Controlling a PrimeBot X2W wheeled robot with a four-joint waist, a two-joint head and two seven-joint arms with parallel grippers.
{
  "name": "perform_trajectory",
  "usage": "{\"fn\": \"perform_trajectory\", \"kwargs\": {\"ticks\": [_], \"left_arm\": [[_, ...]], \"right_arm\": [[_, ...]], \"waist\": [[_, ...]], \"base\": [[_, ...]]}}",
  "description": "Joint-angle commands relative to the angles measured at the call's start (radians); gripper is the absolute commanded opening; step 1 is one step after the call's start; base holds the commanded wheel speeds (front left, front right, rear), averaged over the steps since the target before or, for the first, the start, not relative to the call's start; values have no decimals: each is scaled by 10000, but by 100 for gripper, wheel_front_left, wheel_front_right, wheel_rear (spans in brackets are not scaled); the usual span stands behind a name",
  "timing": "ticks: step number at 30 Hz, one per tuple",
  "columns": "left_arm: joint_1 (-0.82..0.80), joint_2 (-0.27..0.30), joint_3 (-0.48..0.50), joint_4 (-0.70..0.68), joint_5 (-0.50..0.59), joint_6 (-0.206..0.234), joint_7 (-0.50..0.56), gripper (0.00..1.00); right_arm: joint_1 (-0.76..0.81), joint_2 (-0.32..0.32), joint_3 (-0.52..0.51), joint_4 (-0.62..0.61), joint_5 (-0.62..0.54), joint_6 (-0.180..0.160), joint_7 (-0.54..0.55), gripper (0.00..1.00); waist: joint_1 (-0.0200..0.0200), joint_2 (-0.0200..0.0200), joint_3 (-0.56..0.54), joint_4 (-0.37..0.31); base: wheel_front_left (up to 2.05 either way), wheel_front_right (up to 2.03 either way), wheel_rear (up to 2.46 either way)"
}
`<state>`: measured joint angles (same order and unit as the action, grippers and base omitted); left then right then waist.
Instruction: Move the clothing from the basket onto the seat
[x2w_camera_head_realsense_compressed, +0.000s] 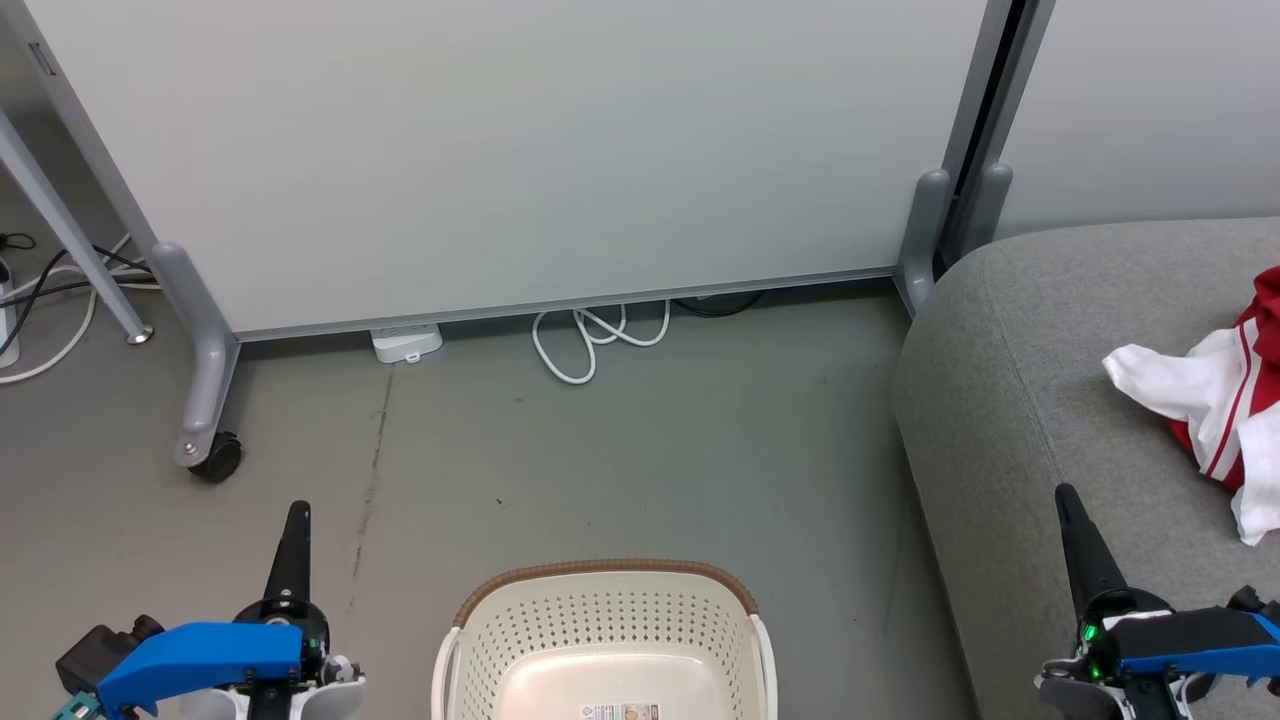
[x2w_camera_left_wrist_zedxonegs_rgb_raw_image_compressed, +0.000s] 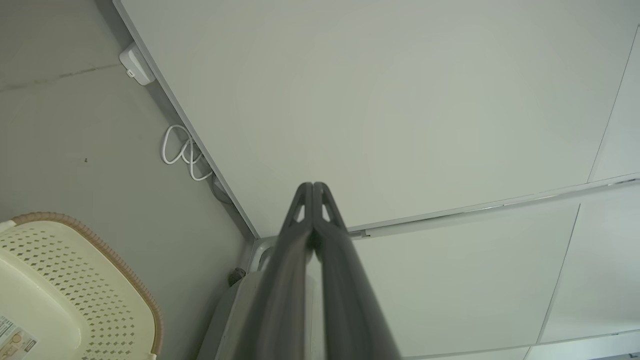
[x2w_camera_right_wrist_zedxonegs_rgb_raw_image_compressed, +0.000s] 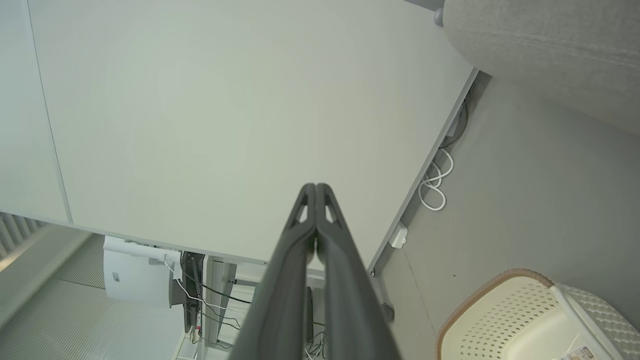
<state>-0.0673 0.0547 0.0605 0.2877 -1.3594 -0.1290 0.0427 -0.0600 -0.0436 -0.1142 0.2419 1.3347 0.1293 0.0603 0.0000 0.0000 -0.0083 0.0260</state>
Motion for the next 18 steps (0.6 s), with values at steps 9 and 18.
{"fn": "perform_trajectory", "kwargs": {"ticks": [9, 18], "left_arm": [[-280, -11, 197, -199, -786, -25, 236, 0], [-359, -18, 334, -294, -1421, -27, 414, 0]], "right_arm": [[-291, -83, 1, -11, 857, 22, 167, 0], [-402, -85, 2, 7, 1558, 23, 316, 0]], "waist": [[0, 0, 28, -64], [0, 0, 56, -128]], "base": [[0, 0, 0], [0, 0, 0]]}}
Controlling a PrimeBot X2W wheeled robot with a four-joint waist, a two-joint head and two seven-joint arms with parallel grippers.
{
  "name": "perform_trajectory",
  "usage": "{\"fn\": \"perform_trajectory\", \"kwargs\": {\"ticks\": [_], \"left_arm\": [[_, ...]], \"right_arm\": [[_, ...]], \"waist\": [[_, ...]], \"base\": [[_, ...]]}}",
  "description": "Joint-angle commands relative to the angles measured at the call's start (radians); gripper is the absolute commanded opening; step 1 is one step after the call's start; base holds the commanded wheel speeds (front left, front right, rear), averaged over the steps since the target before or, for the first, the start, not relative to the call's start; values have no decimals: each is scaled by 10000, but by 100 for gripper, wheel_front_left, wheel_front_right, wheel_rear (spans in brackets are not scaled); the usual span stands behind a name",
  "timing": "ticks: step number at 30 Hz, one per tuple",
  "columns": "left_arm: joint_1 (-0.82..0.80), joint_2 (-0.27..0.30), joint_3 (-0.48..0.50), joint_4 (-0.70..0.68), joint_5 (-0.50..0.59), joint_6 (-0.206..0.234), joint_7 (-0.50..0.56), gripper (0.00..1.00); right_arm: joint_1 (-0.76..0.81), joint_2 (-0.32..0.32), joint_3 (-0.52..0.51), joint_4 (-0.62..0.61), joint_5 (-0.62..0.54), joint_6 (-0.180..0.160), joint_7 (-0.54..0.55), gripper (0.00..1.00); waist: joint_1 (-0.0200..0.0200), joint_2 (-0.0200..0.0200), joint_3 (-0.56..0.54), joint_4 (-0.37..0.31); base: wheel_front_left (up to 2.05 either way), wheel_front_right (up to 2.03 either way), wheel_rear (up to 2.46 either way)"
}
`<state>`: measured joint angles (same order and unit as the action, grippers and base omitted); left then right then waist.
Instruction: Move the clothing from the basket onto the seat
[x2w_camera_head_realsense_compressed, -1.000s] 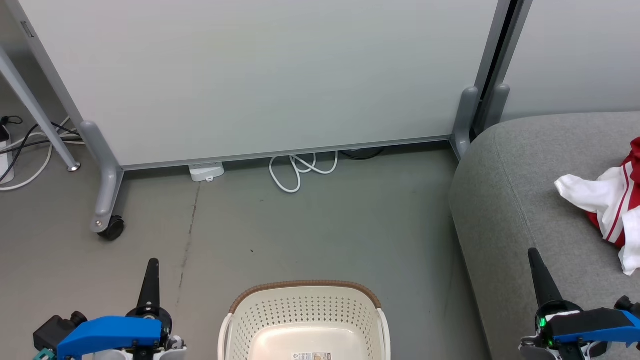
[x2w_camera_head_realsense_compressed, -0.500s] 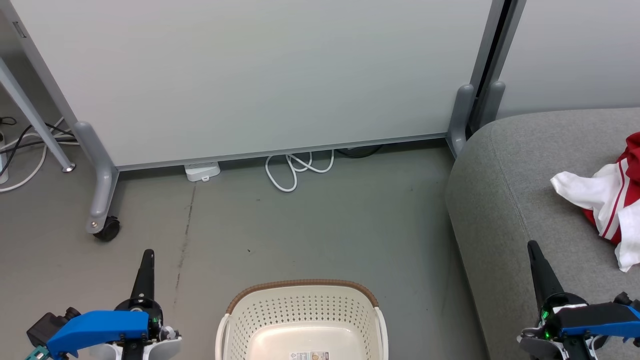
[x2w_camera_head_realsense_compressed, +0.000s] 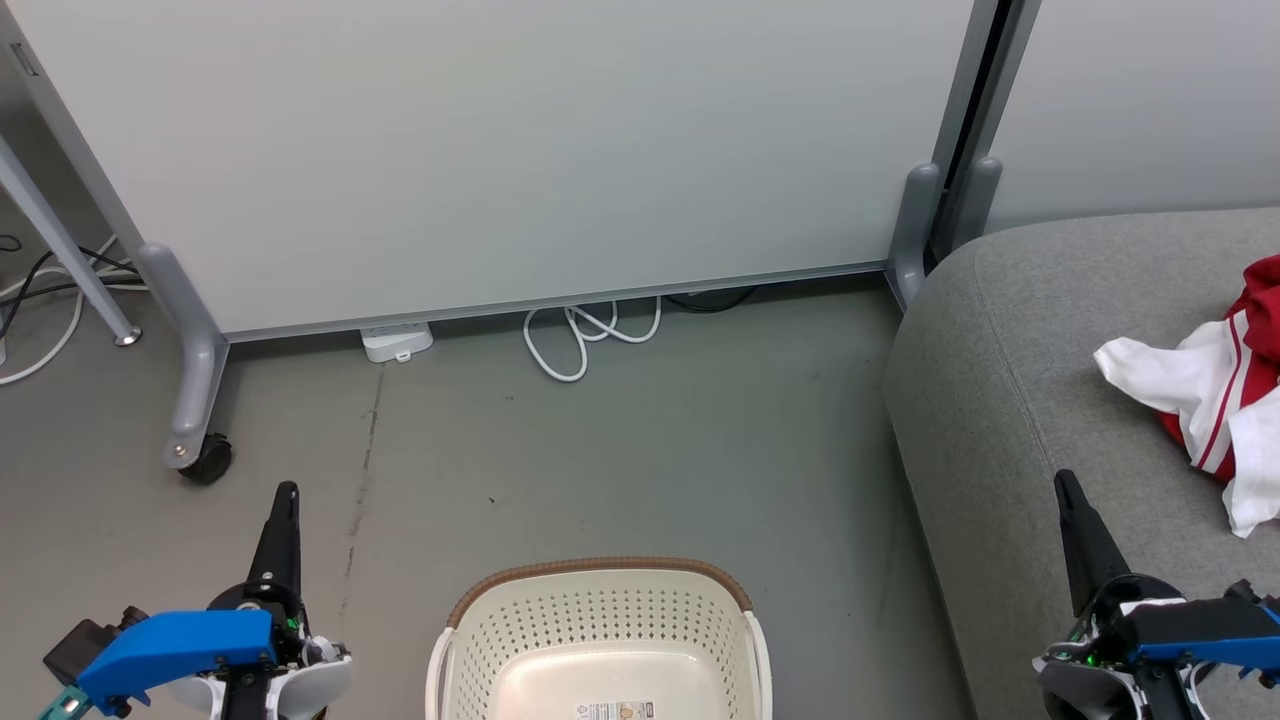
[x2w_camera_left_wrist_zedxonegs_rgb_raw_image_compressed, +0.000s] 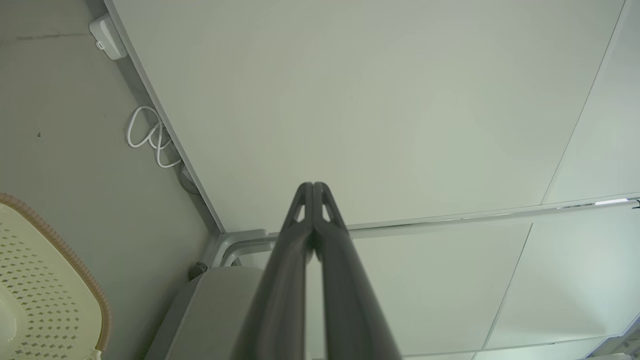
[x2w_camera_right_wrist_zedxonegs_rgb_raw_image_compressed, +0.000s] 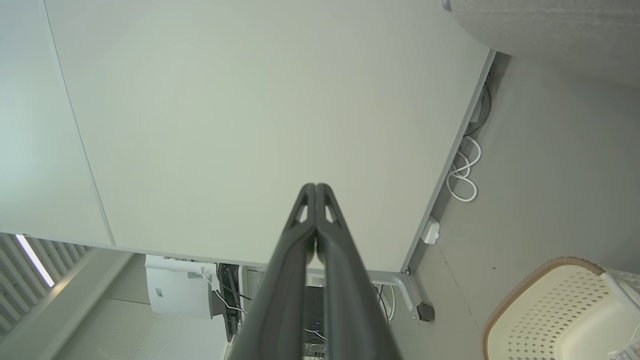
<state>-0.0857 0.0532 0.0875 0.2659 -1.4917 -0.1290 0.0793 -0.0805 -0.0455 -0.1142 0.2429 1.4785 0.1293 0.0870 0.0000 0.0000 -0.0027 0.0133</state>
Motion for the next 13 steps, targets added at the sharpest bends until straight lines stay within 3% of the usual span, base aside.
{"fn": "perform_trajectory", "kwargs": {"ticks": [1, 13], "left_arm": [[-184, -3, 79, -83, -162, -27, 72, 0], [-247, -13, 223, -196, -946, -30, 281, 0]], "right_arm": [[-211, -67, 2, -1, 196, 23, 72, 0], [-293, -71, 4, 20, 1056, 24, 235, 0]], "waist": [[0, 0, 4, -8], [0, 0, 41, -95]], "base": [[0, 0, 0], [0, 0, 0]]}}
